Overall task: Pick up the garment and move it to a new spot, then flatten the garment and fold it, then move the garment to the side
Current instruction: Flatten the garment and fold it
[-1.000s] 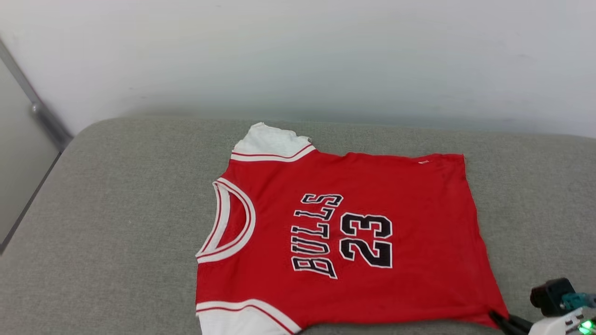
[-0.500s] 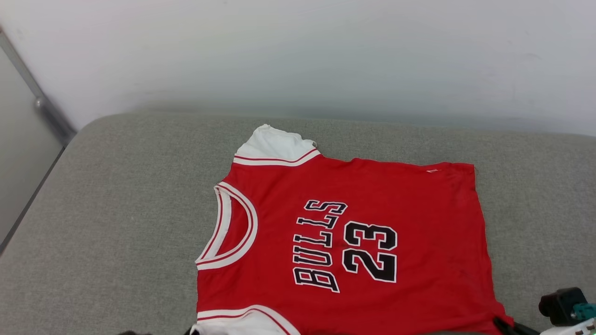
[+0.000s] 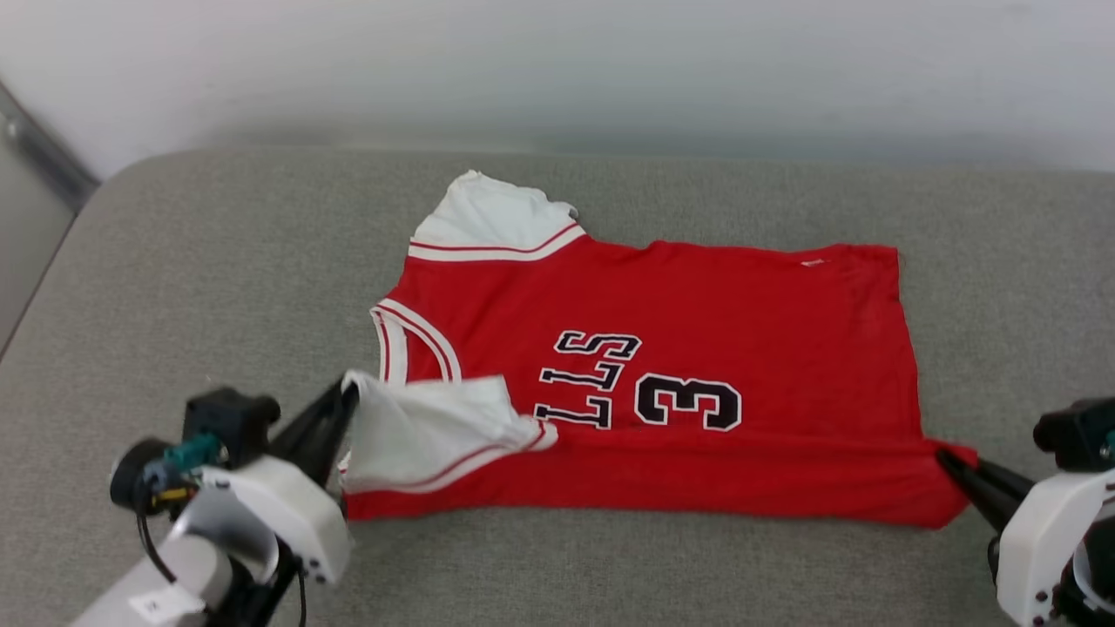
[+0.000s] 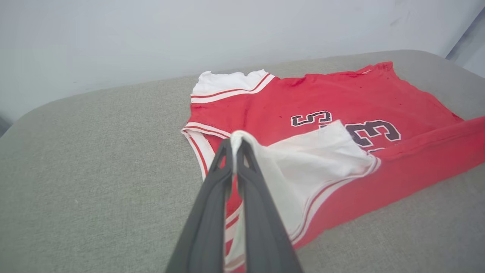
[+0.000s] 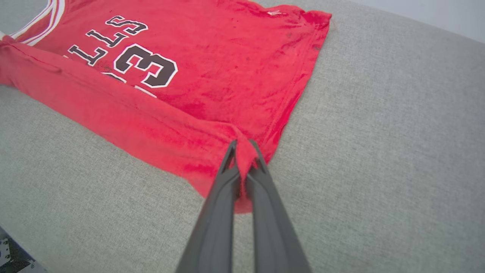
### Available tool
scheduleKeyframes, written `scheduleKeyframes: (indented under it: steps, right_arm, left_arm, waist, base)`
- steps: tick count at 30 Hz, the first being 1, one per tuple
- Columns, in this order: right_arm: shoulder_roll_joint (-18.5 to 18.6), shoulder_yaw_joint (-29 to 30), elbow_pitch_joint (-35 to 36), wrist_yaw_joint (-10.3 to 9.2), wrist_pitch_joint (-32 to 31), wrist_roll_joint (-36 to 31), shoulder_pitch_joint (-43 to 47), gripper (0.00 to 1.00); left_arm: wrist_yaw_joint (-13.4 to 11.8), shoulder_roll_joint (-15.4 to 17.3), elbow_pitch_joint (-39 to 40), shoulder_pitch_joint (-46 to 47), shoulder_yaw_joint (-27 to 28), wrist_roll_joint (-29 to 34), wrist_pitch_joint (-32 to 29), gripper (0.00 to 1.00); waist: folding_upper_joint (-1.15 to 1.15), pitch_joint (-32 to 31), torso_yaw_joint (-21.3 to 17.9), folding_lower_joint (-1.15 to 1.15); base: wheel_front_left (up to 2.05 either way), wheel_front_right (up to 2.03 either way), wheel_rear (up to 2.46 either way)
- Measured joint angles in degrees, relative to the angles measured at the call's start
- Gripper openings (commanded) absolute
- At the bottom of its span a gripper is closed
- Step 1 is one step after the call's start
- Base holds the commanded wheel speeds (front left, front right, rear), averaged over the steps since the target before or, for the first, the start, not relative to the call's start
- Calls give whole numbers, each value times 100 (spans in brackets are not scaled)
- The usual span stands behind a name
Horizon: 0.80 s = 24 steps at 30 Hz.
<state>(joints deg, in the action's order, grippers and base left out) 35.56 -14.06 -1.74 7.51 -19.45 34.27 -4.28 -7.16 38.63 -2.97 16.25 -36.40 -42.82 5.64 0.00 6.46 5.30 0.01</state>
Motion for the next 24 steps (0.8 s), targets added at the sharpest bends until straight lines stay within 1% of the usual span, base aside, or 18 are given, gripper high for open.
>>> scheduleKeyframes:
  steps: [5,10,16,19,22,23,24]
  right_arm:
    - [-18,-55,-153,0,-188,48,-459,0]
    - [-60,-304,-404,0,-308,48,-853,0]
    - [-100,-631,-769,0,-250,64,-1126,0]
    - [-97,-757,-918,0,-167,88,-1241,0]
    - [-96,-898,-1022,0,-70,115,-1329,0]
    - [-96,-933,-1051,0,-42,142,-1346,0]
    - [-96,-965,-1084,0,2,156,-1360,34]
  left_arm:
    - [215,-225,-587,650,-16,127,26,0]
    - [478,-456,-1400,1212,-55,137,51,0]
    - [801,-784,-2394,1489,-218,126,112,0]
    - [957,-951,-2832,1561,-310,108,145,0]
    - [1055,-1079,-3156,1634,-369,108,240,0]
    - [1081,-1112,-3254,1660,-381,107,265,9]
    - [1088,-1138,-3360,1691,-401,111,260,84]
  waist:
    - [0,364,-73,0]
    - [0,752,-132,0]
    - [0,1112,-174,1]
    - [0,1171,-187,0]
    - [0,1144,-188,0]
    - [0,1120,-187,0]
    - [0,1088,-183,0]
  base:
    - [0,0,0]
    - [0,0,0]
    - [0,0,0]
    - [0,0,0]
    - [0,0,0]
    - [0,0,0]
    - [0,0,0]
